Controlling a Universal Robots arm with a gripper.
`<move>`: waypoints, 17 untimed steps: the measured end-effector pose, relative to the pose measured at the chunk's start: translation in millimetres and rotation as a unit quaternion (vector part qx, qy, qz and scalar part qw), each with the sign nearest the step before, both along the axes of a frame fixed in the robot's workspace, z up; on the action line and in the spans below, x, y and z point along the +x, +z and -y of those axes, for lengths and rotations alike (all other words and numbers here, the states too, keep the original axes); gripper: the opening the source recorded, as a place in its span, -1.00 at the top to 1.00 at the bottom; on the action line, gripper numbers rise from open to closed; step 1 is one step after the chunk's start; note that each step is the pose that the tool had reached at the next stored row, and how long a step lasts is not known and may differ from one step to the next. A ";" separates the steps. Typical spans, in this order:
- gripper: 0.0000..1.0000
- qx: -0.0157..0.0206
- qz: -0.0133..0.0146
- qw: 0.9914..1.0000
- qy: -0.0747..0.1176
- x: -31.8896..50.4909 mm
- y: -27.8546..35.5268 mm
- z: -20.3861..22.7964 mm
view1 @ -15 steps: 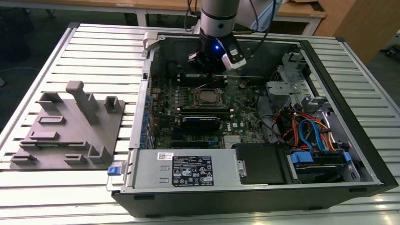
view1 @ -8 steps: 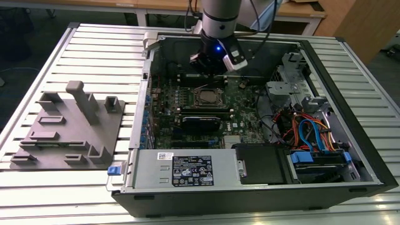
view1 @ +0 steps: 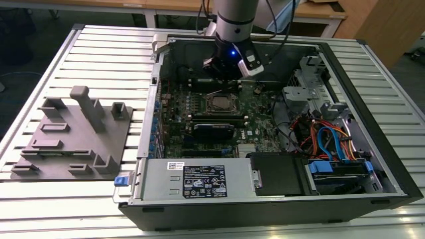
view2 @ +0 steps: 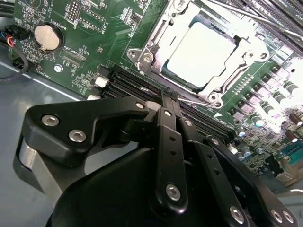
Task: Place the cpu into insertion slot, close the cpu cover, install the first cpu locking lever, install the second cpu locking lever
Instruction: 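Install the first cpu locking lever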
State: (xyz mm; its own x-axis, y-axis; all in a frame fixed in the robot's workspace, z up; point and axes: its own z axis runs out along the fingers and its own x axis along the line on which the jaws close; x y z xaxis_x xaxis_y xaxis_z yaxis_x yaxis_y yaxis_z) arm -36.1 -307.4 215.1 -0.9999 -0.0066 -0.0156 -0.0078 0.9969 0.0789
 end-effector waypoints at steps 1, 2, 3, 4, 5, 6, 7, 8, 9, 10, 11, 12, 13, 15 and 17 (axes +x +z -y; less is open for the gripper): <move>0.80 0.000 0.000 1.000 0.000 0.3 -0.5 0.0; 0.80 0.001 0.000 1.000 -0.001 0.6 -0.9 0.0; 0.80 0.002 0.000 1.000 -0.002 0.9 -1.1 0.1; 0.80 0.005 0.000 1.000 -0.002 1.1 -1.3 0.0; 0.80 0.008 0.000 1.000 -0.004 1.2 -1.4 0.0; 0.80 0.010 0.000 1.000 -0.005 1.3 -1.4 0.0; 0.80 0.011 0.000 1.000 -0.006 1.3 -1.5 0.0; 0.80 0.012 0.000 1.000 -0.007 1.3 -1.6 0.0; 0.80 0.012 0.000 1.000 -0.007 1.5 -1.6 0.0; 0.80 0.012 0.000 1.000 -0.008 1.7 -1.7 0.0; 0.80 0.012 0.000 1.000 -0.008 2.0 -1.8 0.0; 0.80 0.012 0.000 1.000 -0.009 2.3 -1.9 0.0; 0.80 0.012 0.000 1.000 -0.009 2.7 -2.0 0.0; 0.80 0.012 0.000 1.000 -0.010 3.5 -2.4 0.0; 0.80 0.012 0.000 1.000 -0.010 4.0 -3.2 0.0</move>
State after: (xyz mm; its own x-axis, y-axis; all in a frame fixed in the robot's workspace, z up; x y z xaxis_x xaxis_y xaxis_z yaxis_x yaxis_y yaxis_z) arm -32.1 -307.4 211.8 -0.9998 0.0135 -0.0157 0.0118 0.9946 0.1028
